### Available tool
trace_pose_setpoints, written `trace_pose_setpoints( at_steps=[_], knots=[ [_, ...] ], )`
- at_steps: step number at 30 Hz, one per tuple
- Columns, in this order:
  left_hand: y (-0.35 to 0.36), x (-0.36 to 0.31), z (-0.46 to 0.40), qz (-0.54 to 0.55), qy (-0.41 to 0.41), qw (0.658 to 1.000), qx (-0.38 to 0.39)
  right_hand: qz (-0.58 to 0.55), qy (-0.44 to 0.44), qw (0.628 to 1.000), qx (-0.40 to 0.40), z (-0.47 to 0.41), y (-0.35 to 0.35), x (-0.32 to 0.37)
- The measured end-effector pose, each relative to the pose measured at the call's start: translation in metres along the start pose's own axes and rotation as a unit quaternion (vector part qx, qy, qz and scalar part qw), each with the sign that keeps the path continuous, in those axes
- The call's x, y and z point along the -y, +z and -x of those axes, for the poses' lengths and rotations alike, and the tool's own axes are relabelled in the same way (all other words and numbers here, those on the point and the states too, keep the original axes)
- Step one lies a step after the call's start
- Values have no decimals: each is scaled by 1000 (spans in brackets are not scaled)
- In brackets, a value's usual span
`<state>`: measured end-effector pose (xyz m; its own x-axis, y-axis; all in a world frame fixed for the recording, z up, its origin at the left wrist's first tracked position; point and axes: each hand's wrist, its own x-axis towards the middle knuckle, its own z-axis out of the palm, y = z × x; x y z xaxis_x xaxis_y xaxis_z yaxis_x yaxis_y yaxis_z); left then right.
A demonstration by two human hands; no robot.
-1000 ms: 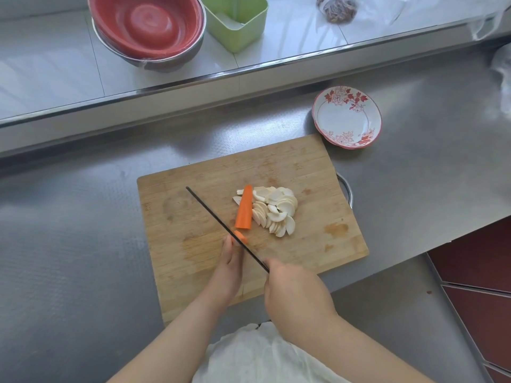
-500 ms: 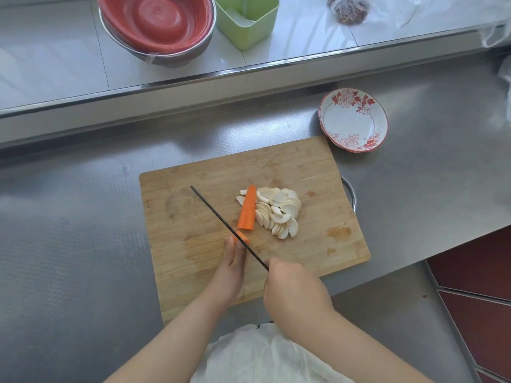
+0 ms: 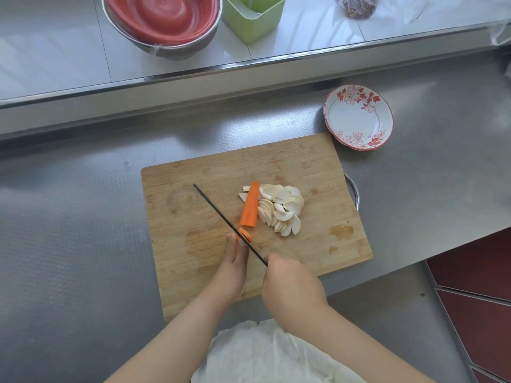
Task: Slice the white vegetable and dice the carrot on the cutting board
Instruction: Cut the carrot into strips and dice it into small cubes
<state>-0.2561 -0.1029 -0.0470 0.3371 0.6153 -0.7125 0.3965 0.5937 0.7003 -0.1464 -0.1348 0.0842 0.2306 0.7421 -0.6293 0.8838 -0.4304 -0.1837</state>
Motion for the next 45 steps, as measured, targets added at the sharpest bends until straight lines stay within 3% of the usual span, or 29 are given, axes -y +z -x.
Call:
trace_pose_setpoints(
  at_steps=[45],
  knots=[
    [5,-21,13,34,-18,999,-6,-24,17,999,37,-49,31,-5]
  ],
)
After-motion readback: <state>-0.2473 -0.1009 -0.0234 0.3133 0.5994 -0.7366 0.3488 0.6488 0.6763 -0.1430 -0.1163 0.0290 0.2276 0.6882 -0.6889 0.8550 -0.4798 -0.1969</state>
